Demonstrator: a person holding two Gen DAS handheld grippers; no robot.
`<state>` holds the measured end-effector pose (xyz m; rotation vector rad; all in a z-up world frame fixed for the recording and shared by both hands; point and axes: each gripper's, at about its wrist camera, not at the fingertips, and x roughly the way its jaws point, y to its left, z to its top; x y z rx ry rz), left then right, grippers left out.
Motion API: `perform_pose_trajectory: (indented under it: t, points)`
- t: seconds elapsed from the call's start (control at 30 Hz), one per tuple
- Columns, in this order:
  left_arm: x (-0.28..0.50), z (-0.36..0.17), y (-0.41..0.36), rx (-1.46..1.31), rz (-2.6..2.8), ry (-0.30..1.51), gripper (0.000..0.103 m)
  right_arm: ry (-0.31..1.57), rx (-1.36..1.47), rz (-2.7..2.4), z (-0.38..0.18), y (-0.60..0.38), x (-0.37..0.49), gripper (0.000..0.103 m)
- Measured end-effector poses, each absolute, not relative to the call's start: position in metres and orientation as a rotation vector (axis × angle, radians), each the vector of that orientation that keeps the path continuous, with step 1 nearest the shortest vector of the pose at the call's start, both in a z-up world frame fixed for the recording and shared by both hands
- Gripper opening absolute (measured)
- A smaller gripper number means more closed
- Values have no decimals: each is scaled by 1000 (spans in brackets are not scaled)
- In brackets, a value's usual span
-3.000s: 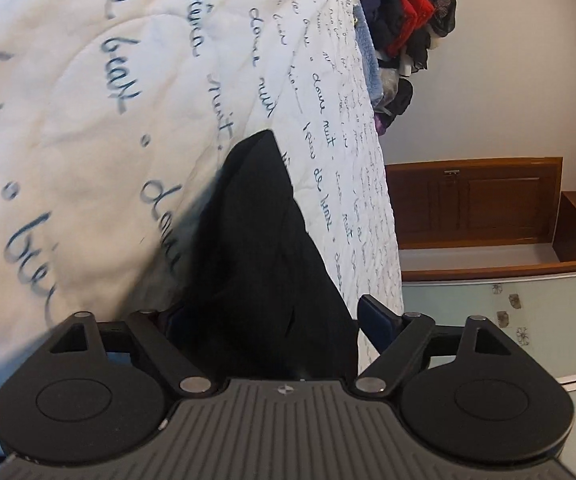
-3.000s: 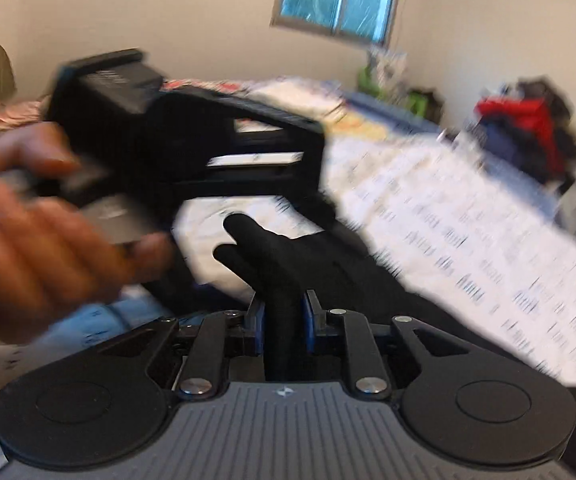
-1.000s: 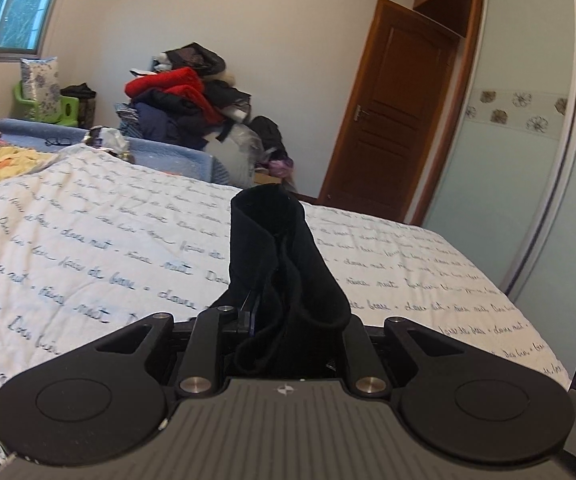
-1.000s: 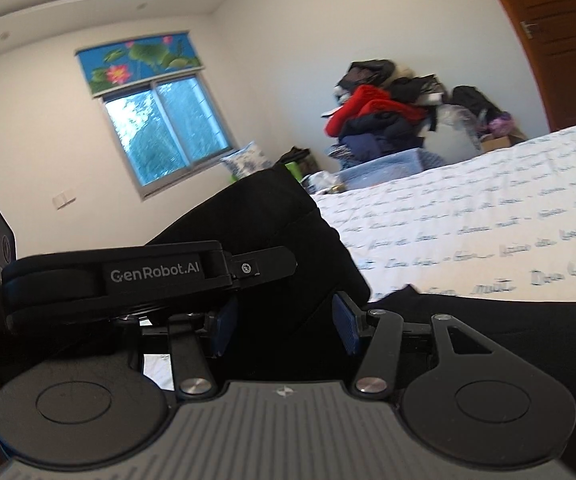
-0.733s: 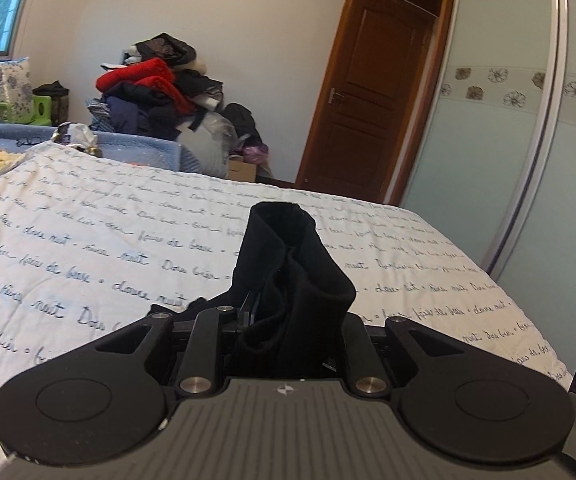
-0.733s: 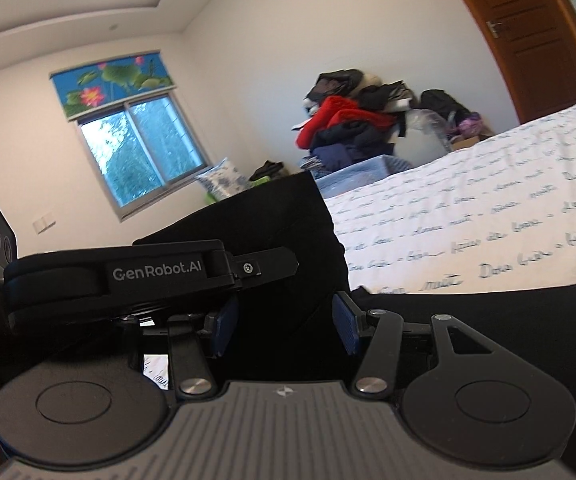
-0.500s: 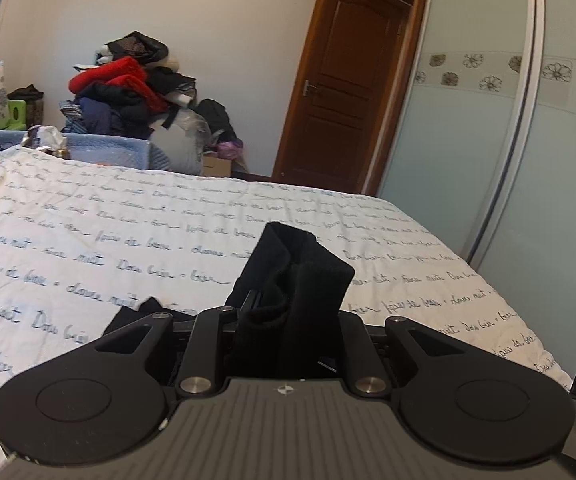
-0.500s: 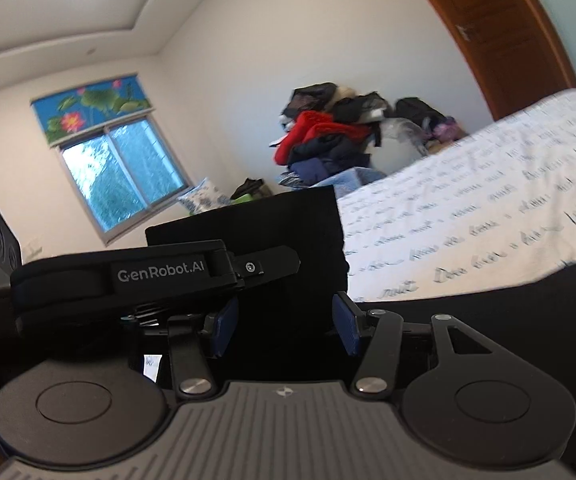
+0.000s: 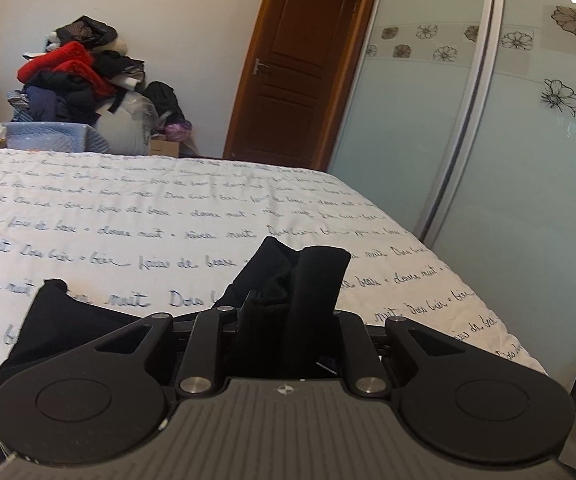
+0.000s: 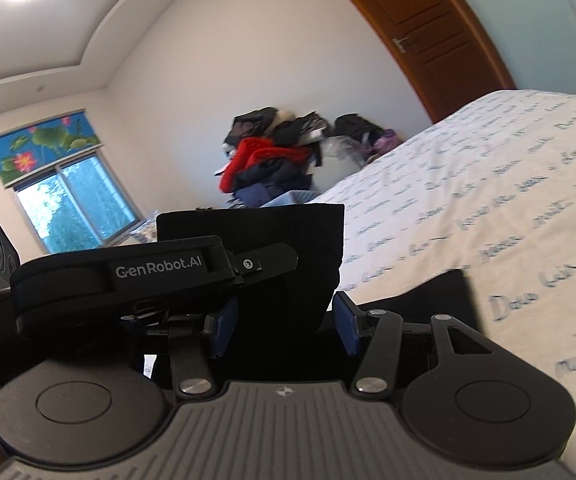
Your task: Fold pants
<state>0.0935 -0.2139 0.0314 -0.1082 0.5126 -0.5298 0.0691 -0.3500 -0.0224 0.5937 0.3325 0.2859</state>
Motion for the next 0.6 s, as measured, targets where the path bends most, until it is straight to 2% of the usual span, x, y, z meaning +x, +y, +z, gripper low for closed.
perform_pose_trajectory:
  t: [0.6]
  points:
    - [102, -3, -252, -88, -585, 615, 21, 403, 625, 162, -49, -388, 60, 53]
